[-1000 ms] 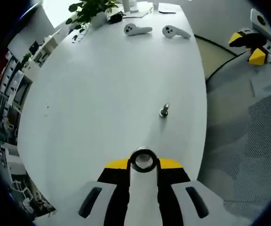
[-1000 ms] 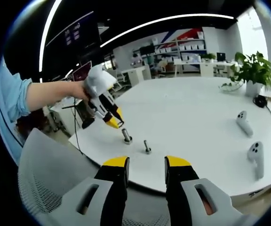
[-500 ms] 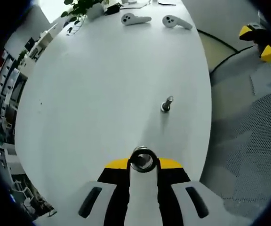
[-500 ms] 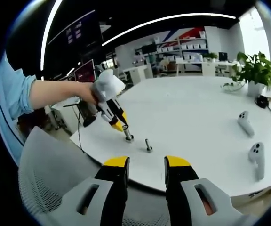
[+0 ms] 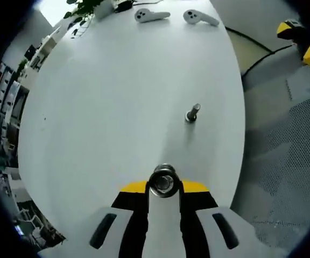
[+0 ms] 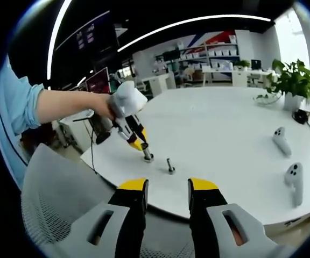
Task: Place the washer onto the threaded stud by aligning its center hole with the stud, sliding it down to the base, and recovering from edge contact or off-axis alignment until the washer reaches the visible bottom stop.
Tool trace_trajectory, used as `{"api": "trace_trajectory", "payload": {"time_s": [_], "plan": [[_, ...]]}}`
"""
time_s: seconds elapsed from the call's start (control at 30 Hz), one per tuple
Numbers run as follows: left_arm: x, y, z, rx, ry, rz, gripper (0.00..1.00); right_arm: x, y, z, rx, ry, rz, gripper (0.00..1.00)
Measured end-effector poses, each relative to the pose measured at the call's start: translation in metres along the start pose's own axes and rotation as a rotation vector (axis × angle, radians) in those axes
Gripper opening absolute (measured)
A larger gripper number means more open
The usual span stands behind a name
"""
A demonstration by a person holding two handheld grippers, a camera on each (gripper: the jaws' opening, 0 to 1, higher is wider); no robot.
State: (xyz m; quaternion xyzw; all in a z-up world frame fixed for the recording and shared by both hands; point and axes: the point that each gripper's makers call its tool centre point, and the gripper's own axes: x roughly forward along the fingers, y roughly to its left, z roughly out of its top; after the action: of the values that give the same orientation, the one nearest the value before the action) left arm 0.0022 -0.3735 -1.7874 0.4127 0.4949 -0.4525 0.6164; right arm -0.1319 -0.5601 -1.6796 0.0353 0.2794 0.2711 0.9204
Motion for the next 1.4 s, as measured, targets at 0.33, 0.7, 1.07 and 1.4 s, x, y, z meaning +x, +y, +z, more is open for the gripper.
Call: {"api": "trace_trajectory", "payload": {"time_s": [0.33,0.7,1.07,1.4], "plan": [[0.028,-0.004,-0.004,0.0,0.033,-0.018,0.19,0.0,0.0,0.0,0.001,0.001,-0.001,0.32],[0.046,-0.006,-0.012,-0.052,0.027,-0.06,0.2,0.001,0.002,-0.004,-0.007,0.027,0.01,0.31],[-0.026,0.01,-0.024,-0.191,-0.209,0.057,0.45,0.001,0.002,-0.002,-0.009,0.019,0.008,0.31],[-0.165,-0.013,-0.006,-0.391,-0.762,0.287,0.74,0.0,0.001,-0.002,-0.003,0.014,0.004,0.31]]}}
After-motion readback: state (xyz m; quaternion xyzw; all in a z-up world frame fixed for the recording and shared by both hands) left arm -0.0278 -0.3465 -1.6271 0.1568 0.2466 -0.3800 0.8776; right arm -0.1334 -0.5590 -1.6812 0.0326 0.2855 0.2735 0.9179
